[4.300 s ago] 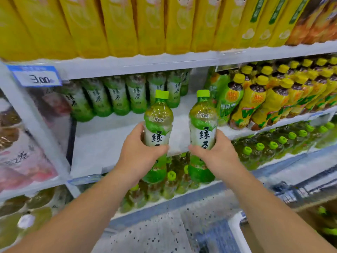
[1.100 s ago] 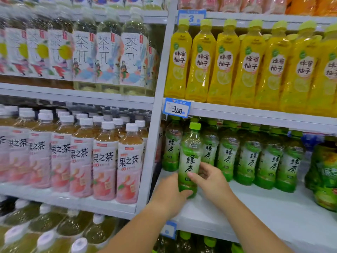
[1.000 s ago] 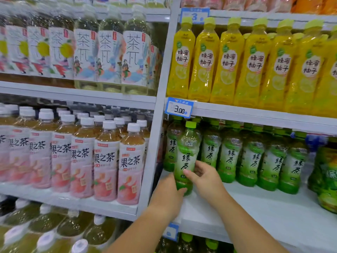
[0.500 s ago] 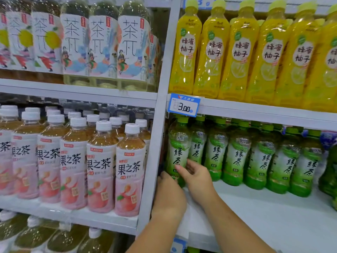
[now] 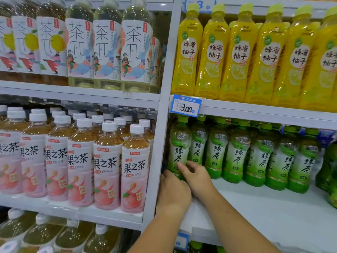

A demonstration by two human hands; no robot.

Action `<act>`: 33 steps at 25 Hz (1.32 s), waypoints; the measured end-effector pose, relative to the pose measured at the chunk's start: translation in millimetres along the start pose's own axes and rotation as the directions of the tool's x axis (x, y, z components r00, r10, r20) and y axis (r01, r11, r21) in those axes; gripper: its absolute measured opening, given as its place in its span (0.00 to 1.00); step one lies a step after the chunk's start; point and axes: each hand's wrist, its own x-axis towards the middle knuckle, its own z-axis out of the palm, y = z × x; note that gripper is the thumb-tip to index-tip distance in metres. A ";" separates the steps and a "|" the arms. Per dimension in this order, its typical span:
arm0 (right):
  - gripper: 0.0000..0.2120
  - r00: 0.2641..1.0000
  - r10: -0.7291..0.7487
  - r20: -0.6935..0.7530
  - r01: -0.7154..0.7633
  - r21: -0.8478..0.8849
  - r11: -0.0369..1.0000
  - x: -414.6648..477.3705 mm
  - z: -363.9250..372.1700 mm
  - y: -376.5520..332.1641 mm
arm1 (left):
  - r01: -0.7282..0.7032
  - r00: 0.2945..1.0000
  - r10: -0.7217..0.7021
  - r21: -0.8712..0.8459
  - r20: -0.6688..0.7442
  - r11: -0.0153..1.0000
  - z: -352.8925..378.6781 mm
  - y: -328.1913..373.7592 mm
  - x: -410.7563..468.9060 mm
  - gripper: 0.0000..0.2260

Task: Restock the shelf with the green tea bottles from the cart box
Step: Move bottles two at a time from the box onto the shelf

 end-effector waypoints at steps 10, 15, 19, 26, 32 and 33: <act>0.18 0.987 0.159 -0.008 -0.159 -0.030 0.987 -29.3 -27.6 -17.4 | -0.077 0.997 0.076 -0.243 -0.014 0.967 -10.5 0.4 -4.3 0.14; 0.20 0.971 0.217 -0.098 -0.227 -0.109 0.968 -62.6 -64.4 -40.3 | -0.087 0.984 0.125 -0.277 0.125 0.957 -29.1 7.0 -20.9 0.19; 0.20 0.902 0.422 -0.091 -0.429 -0.078 0.900 -101.8 -99.9 -60.4 | 0.018 0.938 0.069 -0.247 0.341 0.969 -51.5 27.5 -46.2 0.19; 0.22 0.735 0.668 -0.118 -0.676 -0.054 0.735 -188.8 -161.6 -111.3 | 0.160 0.768 -0.029 -0.147 0.640 0.976 -101.9 81.5 -112.0 0.21; 0.21 0.626 0.764 -0.158 -0.762 0.087 0.642 -264.1 -207.0 -211.5 | 0.206 0.670 -0.060 -0.108 0.740 0.972 -166.0 161.9 -191.3 0.21; 0.21 0.592 0.787 -0.175 -0.783 0.106 0.612 -274.8 -215.3 -227.6 | 0.218 0.658 -0.069 -0.103 0.750 0.970 -177.5 174.4 -203.7 0.20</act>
